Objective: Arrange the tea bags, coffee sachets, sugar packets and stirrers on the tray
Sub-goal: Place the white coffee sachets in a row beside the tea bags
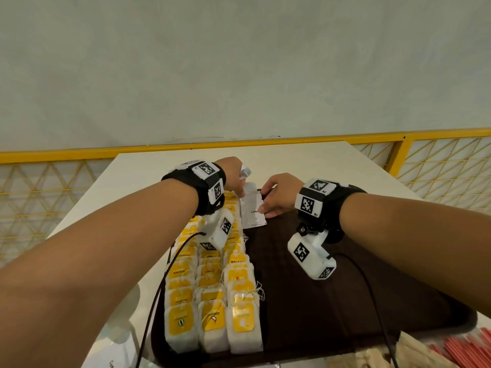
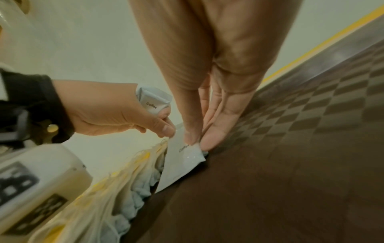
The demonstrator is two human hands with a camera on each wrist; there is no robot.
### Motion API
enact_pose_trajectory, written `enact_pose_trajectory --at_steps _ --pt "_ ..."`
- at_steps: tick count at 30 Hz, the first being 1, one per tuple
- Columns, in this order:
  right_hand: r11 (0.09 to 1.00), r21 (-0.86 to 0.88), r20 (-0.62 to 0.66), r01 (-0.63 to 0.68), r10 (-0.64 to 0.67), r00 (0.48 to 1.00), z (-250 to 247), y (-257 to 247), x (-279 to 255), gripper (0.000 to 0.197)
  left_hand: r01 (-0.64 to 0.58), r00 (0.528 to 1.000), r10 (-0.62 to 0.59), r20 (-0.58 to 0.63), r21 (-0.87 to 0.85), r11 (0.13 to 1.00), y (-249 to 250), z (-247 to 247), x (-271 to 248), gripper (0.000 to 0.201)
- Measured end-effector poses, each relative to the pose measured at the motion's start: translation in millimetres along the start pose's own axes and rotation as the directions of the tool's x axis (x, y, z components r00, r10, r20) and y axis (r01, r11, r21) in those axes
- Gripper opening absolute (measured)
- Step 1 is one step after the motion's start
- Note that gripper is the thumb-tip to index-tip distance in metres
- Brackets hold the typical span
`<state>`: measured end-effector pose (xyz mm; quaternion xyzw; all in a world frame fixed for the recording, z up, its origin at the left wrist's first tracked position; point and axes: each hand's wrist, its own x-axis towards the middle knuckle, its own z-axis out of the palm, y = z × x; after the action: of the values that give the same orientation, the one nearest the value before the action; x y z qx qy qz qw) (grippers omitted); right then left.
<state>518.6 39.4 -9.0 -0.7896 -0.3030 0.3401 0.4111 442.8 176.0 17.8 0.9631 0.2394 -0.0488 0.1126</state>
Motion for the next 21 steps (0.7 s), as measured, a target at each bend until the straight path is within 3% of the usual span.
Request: enact_pose_trajectory --at_steps 14,17,21 --pt "0.999 0.026 -0.046 0.042 -0.041 0.998 2 -6 2 0.022 0.032 0.998 -0.034 -0.046 -0.025 0.999 -7 -14 -4 0.033" --pt "0.997 -0.058 -0.077 0.053 -0.058 0.995 3 -5 6 0.017 0.035 0.998 -0.036 -0.042 -0.03 0.999 -12 -13 -3 0.033" --pt "0.997 -0.057 -0.108 0.058 -0.064 0.992 5 -3 8 0.037 0.04 0.998 -0.043 -0.055 -0.055 0.998 -15 -12 -5 0.031"
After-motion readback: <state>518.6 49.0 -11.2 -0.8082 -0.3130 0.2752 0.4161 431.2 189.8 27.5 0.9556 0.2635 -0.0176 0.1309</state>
